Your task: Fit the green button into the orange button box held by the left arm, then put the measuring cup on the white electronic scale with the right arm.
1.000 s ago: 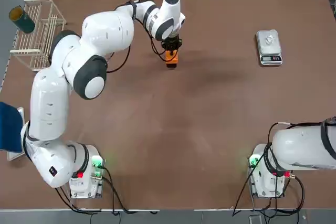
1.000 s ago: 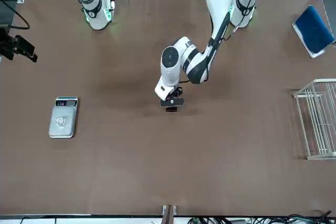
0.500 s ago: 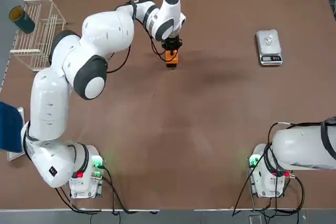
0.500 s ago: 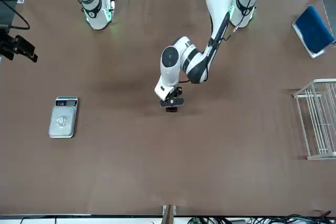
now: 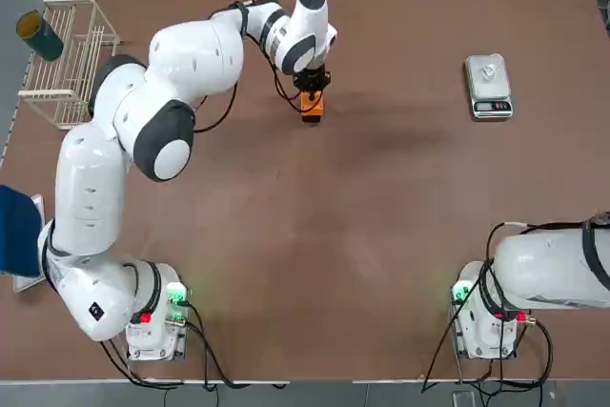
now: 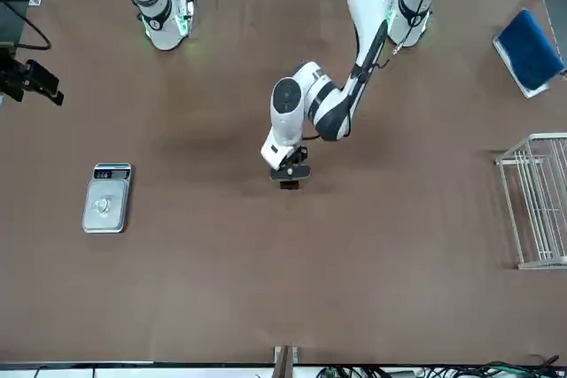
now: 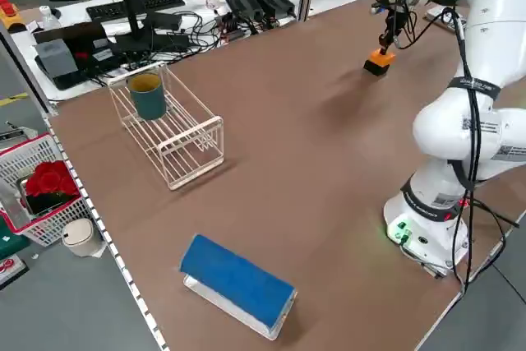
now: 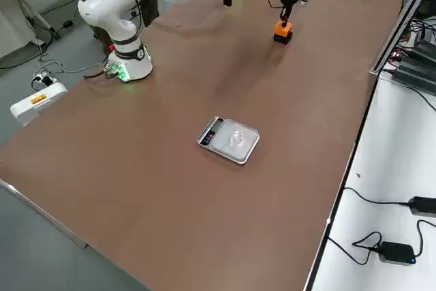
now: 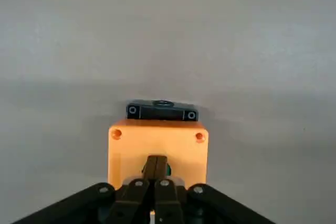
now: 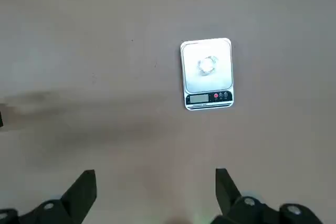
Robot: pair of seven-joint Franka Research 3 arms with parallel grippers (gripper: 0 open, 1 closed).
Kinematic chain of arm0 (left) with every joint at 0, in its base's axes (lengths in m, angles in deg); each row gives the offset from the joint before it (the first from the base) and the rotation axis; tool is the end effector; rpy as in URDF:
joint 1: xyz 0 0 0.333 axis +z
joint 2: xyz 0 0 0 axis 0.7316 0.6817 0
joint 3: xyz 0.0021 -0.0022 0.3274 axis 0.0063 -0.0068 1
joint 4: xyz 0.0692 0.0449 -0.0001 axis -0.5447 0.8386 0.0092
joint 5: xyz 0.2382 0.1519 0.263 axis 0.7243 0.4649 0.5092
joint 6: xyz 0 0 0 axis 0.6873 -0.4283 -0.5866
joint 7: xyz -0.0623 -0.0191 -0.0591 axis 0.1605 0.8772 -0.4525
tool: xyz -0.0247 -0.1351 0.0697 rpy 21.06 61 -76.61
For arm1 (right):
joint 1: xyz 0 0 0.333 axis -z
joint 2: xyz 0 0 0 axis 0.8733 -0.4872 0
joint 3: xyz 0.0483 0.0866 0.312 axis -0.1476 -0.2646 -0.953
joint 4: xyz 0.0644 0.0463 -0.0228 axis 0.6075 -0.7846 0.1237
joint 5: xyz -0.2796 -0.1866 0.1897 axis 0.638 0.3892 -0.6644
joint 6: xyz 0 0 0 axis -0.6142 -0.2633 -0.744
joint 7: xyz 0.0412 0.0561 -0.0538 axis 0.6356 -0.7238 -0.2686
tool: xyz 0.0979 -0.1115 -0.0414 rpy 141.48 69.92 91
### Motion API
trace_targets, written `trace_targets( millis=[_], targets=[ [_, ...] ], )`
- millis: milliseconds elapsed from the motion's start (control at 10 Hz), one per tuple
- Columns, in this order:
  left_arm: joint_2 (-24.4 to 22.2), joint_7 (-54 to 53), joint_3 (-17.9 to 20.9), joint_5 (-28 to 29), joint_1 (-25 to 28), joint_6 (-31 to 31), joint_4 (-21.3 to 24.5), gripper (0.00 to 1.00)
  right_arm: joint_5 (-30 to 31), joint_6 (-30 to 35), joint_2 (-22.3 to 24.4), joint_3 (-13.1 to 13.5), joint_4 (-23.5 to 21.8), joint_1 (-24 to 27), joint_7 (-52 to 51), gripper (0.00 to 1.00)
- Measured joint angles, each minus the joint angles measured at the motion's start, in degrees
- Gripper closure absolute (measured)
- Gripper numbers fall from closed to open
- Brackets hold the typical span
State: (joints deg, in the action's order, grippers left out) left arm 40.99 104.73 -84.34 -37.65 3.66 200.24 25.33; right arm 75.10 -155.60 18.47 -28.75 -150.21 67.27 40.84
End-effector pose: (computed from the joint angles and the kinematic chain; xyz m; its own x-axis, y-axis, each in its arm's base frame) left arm 0.4970 -0.5256 0.2165 0.9983 0.0517 0.0271 0.0515 -0.9986 0.0076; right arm 0.5288 -0.0164 0.6180 0.9957 -0.0853 -0.0353 -0.0852 -0.9964 0.0044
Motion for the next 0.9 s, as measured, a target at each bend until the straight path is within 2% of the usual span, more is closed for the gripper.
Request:
trace_targets(
  millis=[900],
  targets=[
    [0.0,0.0,0.0,0.1,0.1,0.7,0.3,0.99,0.0,-1.0,-0.3,-0.1,-0.1,-0.5,-0.1,0.0]
  ],
)
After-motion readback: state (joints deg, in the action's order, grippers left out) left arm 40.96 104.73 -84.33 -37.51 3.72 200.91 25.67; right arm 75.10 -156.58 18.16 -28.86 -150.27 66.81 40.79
